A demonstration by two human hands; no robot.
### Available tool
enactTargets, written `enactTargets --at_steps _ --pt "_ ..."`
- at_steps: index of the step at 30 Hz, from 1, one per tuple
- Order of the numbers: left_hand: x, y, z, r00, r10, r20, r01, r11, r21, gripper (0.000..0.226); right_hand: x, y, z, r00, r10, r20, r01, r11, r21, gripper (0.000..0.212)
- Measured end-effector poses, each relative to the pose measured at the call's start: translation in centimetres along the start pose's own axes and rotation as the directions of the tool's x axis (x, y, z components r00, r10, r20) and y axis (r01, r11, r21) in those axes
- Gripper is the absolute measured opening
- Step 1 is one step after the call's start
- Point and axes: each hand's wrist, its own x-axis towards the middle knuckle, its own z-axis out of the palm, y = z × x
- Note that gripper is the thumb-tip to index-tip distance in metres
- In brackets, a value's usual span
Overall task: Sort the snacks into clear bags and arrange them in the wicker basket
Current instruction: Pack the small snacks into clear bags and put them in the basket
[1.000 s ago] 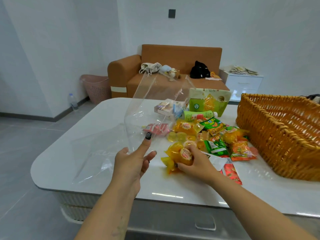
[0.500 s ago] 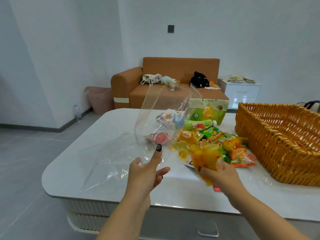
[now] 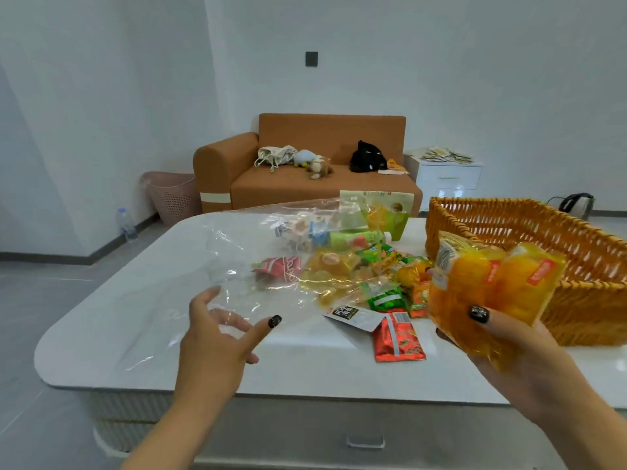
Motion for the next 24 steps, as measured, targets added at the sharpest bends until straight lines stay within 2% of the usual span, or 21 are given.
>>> enactTargets --at_steps 2,5,6,8,10,11,12,14,15,17,19,21,22,24 --pt "-0.4 -0.4 0.1 0.998 0.048 0.031 -0.050 0.996 0.067 0.087 0.2 0.7 -0.5 0.996 0.061 0.058 -0.064 0.997 0.041 0.067" --pt "-0.8 -1.0 0.4 0.990 0.103 0.097 -0.116 0.985 0.131 0.086 0.9 1.9 -1.0 0.969 0.159 0.187 -0.174 0.982 0.068 0.103" --pt "-0.9 -1.1 0.6 0.986 0.118 0.122 -0.136 0.978 0.156 0.084 1.1 2.3 -0.8 0.958 0.180 0.225 -0.200 0.977 0.068 0.104" --pt "-1.2 -1.5 0.8 0.980 0.134 0.148 -0.162 0.968 0.191 0.080 1.5 2.8 -0.3 0.937 0.203 0.283 -0.227 0.972 0.055 0.089" --pt "-1.1 -1.9 0.9 0.980 0.128 0.150 -0.158 0.965 0.209 0.080 1.9 3.3 0.3 0.951 0.174 0.256 -0.185 0.982 0.022 0.061" --pt "-1.0 -2.2 0.9 0.981 0.123 0.151 -0.156 0.961 0.229 0.081 2.1 3.5 0.5 0.964 0.149 0.222 -0.156 0.988 0.012 0.055" --pt "-0.9 -2.4 0.9 0.981 0.116 0.154 -0.153 0.955 0.253 0.081 2.4 3.7 0.6 0.972 0.126 0.196 -0.131 0.991 0.008 0.059" --pt "-0.4 -2.8 1.0 0.983 0.071 0.170 -0.116 0.954 0.277 0.082 2.9 3.9 0.5 0.984 0.086 0.153 -0.086 0.996 -0.005 0.084" --pt "-0.1 -2.9 1.1 0.982 0.027 0.187 -0.079 0.957 0.280 0.082 3.0 4.0 0.3 0.990 0.063 0.125 -0.061 0.998 -0.023 0.094" --pt "0.4 -3.5 1.5 0.965 -0.080 0.248 -0.005 0.947 0.322 0.085 3.1 3.9 0.0 0.996 -0.009 0.092 0.020 0.992 -0.127 0.094" --pt "0.9 -3.8 1.6 0.937 -0.195 0.289 0.095 0.940 0.327 0.082 3.0 3.8 -0.4 0.990 -0.065 0.126 0.097 0.958 -0.269 0.070" --pt "1.3 -3.5 1.3 0.890 -0.323 0.321 0.294 0.946 0.136 0.070 2.7 3.6 -0.4 0.970 -0.151 0.192 0.215 0.900 -0.380 0.033" --pt "1.5 -3.3 1.1 0.843 -0.386 0.375 0.423 0.906 -0.019 0.067 2.5 3.6 -0.4 0.946 -0.211 0.247 0.305 0.837 -0.453 0.027" --pt "1.9 -2.7 0.6 0.719 -0.442 0.536 0.634 0.733 -0.246 0.075 2.1 3.7 -0.5 0.862 -0.302 0.408 0.497 0.663 -0.560 0.030"
